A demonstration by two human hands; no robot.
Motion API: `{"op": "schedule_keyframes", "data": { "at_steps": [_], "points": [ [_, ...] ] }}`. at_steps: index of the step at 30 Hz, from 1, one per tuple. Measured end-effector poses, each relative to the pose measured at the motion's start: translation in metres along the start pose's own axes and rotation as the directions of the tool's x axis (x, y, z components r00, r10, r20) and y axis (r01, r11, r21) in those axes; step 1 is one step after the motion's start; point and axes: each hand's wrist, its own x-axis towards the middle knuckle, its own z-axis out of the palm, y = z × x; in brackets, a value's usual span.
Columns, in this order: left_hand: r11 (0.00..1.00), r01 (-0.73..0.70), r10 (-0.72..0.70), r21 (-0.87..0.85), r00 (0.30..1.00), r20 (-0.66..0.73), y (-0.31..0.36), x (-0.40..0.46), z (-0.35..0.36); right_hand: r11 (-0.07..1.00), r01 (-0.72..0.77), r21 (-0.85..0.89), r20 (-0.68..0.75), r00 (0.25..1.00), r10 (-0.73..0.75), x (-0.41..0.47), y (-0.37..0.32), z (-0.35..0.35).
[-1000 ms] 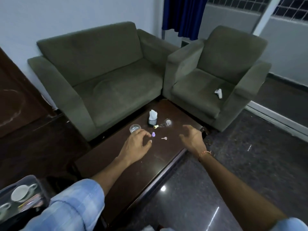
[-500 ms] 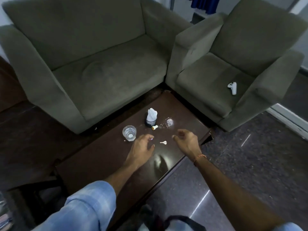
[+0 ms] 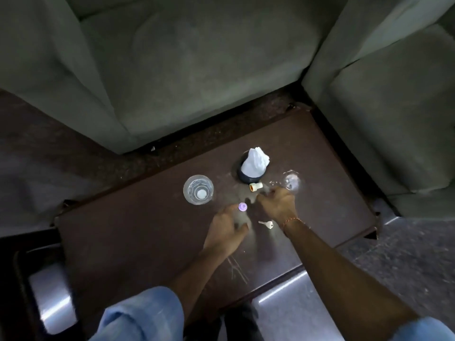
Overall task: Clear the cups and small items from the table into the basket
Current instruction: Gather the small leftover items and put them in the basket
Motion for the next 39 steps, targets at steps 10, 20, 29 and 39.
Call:
{"op": "schedule_keyframes", "data": {
  "at_steps": [10,20,29,39],
  "points": [
    [0.986,-0.036,0.038,0.161,0.999,-0.012,-0.021,0.057,0.045,0.962,0.046,-0.268,-0.045,0.997,-0.061,0.06,0.009,0.048],
    [0.992,-0.088,0.097,0.094,0.99,-0.101,-0.005,0.014,0.005,0.972,0.231,-0.038,0.022,0.973,-0.231,-0.005,0.022,0.003],
    [0.988,-0.123,0.085,-0.092,0.935,-0.343,0.047,-0.095,-0.108,0.856,0.517,0.011,0.057,0.854,-0.517,-0.122,-0.025,-0.044],
    [0.967,-0.204,0.255,0.153,0.796,-0.549,0.021,-0.257,-0.281,0.506,0.861,-0.056,0.167,0.508,-0.845,-0.29,-0.131,-0.011]
  ]
}}
